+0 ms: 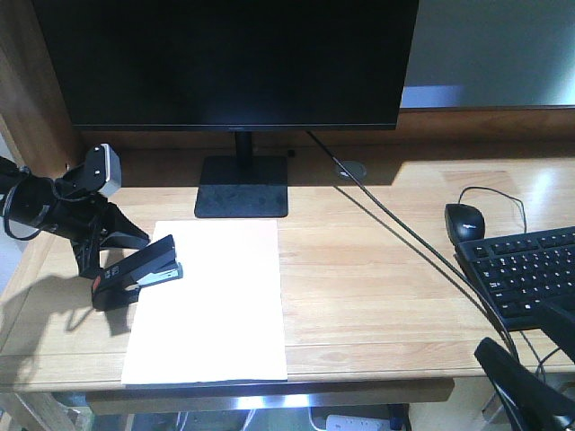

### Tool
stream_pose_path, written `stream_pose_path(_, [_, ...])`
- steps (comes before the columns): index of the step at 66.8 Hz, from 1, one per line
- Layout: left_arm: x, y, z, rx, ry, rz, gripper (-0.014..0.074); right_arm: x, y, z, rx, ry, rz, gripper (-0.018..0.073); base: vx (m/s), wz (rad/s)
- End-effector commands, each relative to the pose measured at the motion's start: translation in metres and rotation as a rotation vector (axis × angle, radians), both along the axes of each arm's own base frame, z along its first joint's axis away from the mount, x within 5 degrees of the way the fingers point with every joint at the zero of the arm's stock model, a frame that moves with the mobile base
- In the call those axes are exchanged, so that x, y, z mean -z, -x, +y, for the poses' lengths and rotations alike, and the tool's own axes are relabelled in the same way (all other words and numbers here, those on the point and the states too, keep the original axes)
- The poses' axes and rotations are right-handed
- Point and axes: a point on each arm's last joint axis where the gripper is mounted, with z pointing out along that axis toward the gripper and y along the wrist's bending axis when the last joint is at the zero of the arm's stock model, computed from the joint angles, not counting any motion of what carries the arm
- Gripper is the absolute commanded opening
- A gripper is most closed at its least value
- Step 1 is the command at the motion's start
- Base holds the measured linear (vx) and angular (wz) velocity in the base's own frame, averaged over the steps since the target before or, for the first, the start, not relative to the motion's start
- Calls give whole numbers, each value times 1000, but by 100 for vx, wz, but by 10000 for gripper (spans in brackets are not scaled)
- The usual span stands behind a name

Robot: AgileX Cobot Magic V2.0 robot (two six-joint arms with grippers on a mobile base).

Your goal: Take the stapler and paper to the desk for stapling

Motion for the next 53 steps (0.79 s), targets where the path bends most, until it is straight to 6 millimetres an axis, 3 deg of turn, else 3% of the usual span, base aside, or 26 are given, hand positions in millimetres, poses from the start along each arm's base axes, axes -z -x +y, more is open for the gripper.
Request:
stream_pose_path(1, [-27, -3, -11, 13, 59, -92, -7, -13, 0, 3, -30, -30, -62, 498, 0, 0])
stream_pose_path(53, [7, -11, -25, -3, 16, -26, -7, -13, 0, 3, -29, -29, -61, 498, 0, 0])
